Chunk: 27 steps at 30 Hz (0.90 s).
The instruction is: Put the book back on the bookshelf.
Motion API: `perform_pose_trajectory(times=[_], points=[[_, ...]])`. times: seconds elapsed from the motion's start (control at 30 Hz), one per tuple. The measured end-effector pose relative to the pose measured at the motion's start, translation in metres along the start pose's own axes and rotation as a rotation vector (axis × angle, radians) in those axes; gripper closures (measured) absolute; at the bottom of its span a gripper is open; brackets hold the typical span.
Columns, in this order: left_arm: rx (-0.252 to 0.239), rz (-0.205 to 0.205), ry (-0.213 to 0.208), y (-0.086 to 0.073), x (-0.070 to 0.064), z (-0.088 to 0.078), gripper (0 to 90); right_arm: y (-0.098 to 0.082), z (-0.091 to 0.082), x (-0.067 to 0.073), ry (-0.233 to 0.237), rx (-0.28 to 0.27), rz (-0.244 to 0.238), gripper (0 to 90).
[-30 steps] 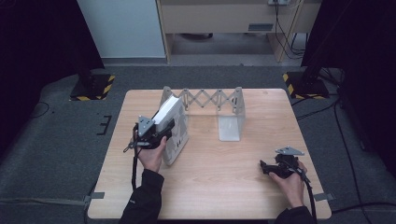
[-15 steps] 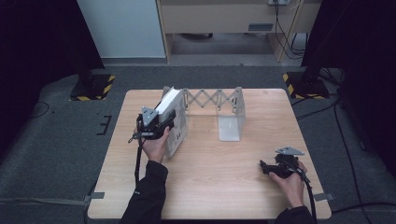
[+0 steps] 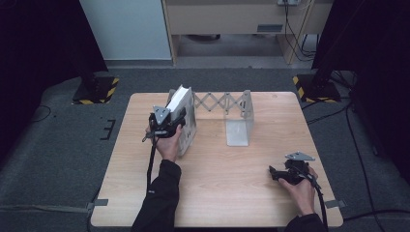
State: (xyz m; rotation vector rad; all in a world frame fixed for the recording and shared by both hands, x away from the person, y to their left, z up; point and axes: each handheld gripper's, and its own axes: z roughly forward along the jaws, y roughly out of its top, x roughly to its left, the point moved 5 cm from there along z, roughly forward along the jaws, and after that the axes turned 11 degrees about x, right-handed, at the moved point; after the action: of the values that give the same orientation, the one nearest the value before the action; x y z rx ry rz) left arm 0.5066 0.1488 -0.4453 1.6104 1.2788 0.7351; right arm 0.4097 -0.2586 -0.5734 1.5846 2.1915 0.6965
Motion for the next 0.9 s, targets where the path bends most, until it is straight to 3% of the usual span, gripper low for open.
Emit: perform_pose_trajectory(times=[0.23,0.4,0.53,0.63,0.8,0.9], points=[[-0.034,0.015,-0.007,-0.012,0.0,-0.003,50.7,0.0,0.0,0.0,0.001,0.0,0.0,8.4],[-0.027,0.011,-0.026,-0.019,0.004,-0.008,50.0,0.0,0.0,0.0,0.001,0.0,0.0,8.4],[-0.028,0.036,-0.036,-0.023,0.005,-0.012,49.6,0.0,0.0,0.0,0.001,0.0,0.0,8.4],[0.005,0.047,-0.047,-0.026,0.0,-0.015,48.0,0.0,0.0,0.0,0.001,0.0,0.0,8.4],[0.061,0.067,-0.048,-0.039,0.005,-0.027,46.0,0.0,0.0,0.0,0.0,0.0,-0.001,8.4],[0.078,0.046,-0.061,-0.046,0.007,-0.031,46.5,0.0,0.0,0.0,0.0,0.0,-0.001,8.4]])
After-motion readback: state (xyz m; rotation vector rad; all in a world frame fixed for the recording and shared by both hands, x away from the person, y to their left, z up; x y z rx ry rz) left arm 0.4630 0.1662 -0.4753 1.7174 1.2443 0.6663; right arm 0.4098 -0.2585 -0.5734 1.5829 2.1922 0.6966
